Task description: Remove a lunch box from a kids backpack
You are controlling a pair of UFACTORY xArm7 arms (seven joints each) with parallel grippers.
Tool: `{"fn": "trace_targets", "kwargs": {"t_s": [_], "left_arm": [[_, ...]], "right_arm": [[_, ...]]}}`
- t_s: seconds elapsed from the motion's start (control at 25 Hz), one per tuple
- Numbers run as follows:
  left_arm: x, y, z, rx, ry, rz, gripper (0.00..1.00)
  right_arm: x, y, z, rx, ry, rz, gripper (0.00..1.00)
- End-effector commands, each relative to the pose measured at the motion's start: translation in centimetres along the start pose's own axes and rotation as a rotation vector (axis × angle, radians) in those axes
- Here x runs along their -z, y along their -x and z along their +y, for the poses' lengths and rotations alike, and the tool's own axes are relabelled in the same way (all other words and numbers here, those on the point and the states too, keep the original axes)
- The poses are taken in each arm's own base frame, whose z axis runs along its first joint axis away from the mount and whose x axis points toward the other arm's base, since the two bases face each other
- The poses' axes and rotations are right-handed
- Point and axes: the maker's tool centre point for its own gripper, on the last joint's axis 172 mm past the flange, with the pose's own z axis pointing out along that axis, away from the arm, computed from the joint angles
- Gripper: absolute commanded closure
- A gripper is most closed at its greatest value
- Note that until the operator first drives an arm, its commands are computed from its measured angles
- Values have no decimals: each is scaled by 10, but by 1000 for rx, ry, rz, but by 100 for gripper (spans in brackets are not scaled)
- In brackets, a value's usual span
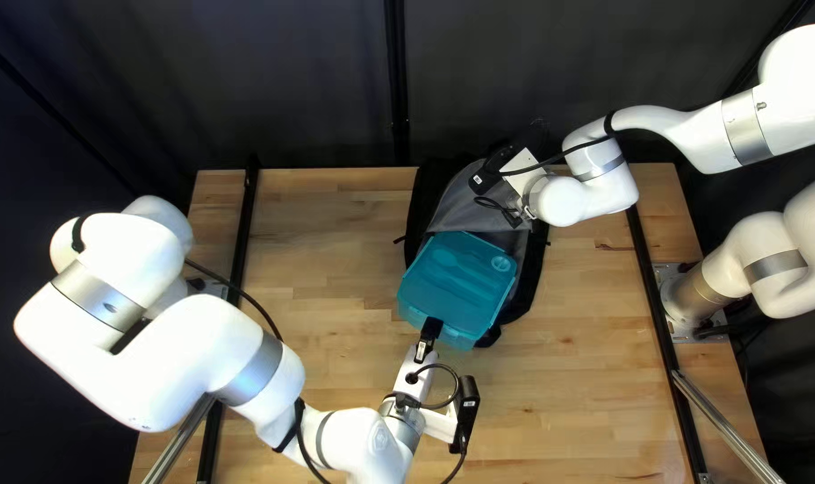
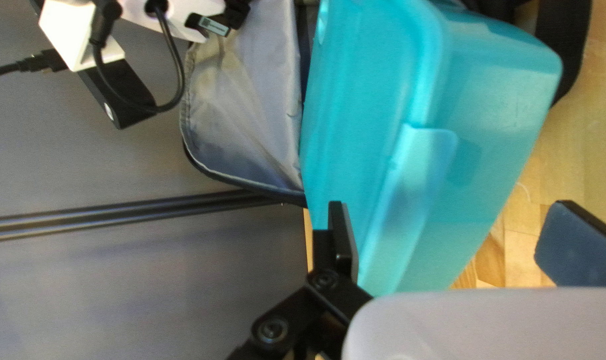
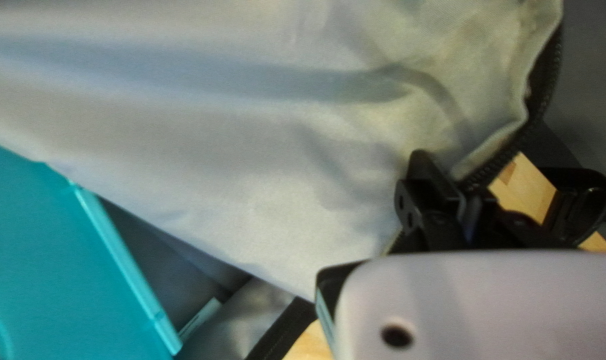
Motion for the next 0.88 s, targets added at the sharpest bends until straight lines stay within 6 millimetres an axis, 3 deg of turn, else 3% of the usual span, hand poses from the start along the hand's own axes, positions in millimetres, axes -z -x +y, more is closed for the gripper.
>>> {"fn": "trace_targets", "kwargs": {"t_s": [0.04, 0.08, 0.12, 0.16, 0.48, 0.88], "left_arm": [[-10, -1, -7, -1, 27, 12, 0], [-11, -1, -7, 0, 31, 12, 0], [-16, 1, -6, 4, 41, 15, 45], [-17, 2, -5, 6, 48, 17, 100], [-4, -3, -7, -4, 83, 36, 100], [21, 14, -31, -35, 68, 7, 100]], "right_arm": [[0, 0, 0, 0, 0, 0, 100], [0, 0, 0, 0, 0, 0, 100], [0, 0, 0, 0, 0, 0, 100], [0, 0, 0, 0, 0, 0, 100], [0, 0, 0, 0, 0, 0, 100], [0, 0, 0, 0, 0, 0, 100]]}}
